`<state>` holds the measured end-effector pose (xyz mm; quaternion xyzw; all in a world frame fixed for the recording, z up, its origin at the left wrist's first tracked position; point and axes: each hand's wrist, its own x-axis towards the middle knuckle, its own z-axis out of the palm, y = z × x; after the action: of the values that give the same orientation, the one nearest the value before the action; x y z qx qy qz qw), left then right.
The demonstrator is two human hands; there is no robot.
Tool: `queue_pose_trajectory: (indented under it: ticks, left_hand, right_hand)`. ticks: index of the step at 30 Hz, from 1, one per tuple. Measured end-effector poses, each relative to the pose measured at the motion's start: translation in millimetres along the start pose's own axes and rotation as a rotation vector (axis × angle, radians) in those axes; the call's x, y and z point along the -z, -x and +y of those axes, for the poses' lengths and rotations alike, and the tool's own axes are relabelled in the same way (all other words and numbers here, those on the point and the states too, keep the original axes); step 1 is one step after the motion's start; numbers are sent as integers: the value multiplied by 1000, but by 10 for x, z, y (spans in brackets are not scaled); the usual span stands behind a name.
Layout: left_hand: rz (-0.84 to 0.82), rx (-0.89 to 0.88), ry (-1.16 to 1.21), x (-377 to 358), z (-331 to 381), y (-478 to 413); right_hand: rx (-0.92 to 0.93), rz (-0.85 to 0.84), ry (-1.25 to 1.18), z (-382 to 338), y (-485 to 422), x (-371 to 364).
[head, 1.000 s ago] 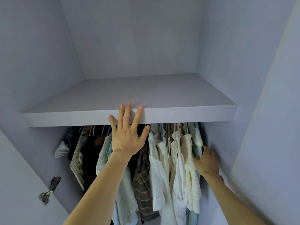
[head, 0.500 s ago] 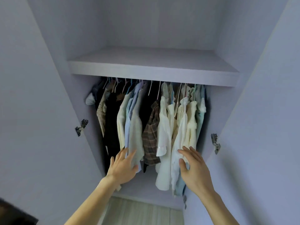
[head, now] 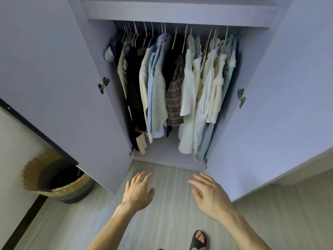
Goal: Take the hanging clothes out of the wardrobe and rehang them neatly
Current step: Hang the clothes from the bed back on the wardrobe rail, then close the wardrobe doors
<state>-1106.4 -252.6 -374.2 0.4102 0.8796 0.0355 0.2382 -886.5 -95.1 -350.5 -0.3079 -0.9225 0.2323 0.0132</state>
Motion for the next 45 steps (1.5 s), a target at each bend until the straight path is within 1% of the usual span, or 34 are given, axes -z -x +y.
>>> queue_pose_trajectory:
  ticks: [2,5,9,11,15,18,20,22,24,26,28,30,32,35,38,43,45]
  left_hand:
    - [22,-12,-10,-95,81,133]
    - [62,-50,-38,-217,297,272]
    - [122,-89,-12,-288,801,368]
    - [183,-138,38,-272,1139,391]
    - [334,-314,177,-105,1963,415]
    - [450,-471,314,149,2623,486]
    - [515,-562,395,368,3034,560]
    - [555,-640,467,623,3403,623]
    - [649,-737,486,850,3706,641]
    - [749,-805,452,1042,3954,618]
    - [835,-811,393,1174,4059,596]
    - [918,-832,353,1247,4118,572]
    - [964,-827,347,1274,4114,593]
    - [955,-782,369,1306,4049,668]
    - [923,-698,396,1352,3940,740]
    - [997,-576,359,1418,3530,705]
    - [1017,-503,413,1481,3320,656]
  right_hand:
    - [3,-9,-6,74,168,-19]
    - [5,36,8,244,426,27]
    - [-2,119,-38,636,800,259]
    - [-6,174,-77,844,981,463]
    - [-26,360,-226,1217,1242,912]
    - [-1,515,-313,1453,1256,1148]
    - [-29,578,-395,1562,1216,1270]
    - [-67,584,-502,1605,1150,1417]
    - [-39,557,-570,1617,1051,1557]
    - [3,520,-572,1632,960,1667]
    - [16,480,-583,1597,848,1684]
    - [-2,487,-640,1566,782,1716]
    - [-4,494,-654,1525,737,1718]
    - [21,503,-631,1463,689,1689]
    - [76,498,-574,1377,607,1668]
    - [187,447,-451,1107,323,1707]
    - [252,443,-369,962,159,1745]
